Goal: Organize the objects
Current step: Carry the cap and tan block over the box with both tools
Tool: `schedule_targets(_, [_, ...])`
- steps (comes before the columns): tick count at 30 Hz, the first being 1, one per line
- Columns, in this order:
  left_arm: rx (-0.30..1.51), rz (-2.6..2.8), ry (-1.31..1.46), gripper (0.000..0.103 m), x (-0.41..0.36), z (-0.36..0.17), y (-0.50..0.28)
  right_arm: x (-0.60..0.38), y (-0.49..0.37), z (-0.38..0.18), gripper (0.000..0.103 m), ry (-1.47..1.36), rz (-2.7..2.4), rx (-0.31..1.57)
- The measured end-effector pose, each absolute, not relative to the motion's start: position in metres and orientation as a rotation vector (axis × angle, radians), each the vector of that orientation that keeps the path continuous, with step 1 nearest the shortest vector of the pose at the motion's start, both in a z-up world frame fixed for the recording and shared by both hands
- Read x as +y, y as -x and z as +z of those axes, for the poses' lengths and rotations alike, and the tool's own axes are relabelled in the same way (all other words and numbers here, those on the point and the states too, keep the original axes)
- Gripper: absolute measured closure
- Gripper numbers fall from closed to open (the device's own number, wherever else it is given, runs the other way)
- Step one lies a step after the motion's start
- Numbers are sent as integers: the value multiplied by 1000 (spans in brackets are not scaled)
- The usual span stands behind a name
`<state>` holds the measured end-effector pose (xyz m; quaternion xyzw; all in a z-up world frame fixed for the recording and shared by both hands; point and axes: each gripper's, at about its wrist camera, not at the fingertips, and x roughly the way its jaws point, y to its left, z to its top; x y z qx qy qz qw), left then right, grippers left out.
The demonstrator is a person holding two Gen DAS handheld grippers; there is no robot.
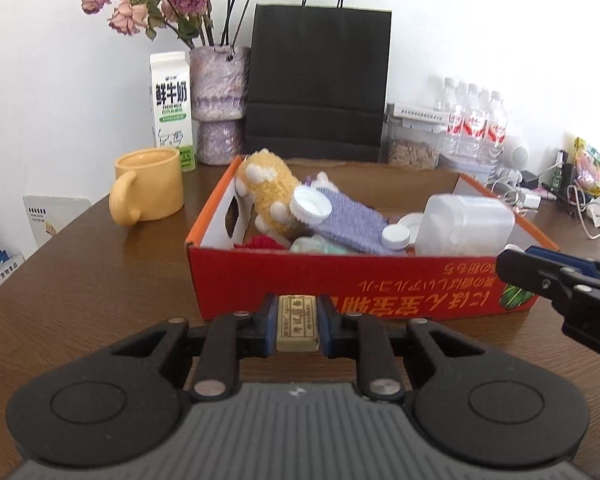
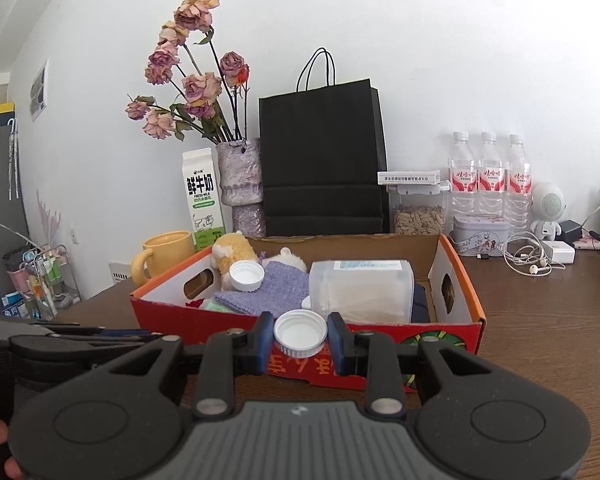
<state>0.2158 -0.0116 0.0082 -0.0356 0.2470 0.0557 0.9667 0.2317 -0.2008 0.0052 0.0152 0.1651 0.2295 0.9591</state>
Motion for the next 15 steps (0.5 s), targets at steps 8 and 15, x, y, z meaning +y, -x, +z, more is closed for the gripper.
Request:
schedule_targets(8, [355, 76, 72, 81, -14, 52, -232, -194, -252, 40, 75, 50, 437, 241])
schedule_targets(15, [277, 66, 88, 81, -16, 72, -267, -180, -295, 58, 75, 7, 397, 216])
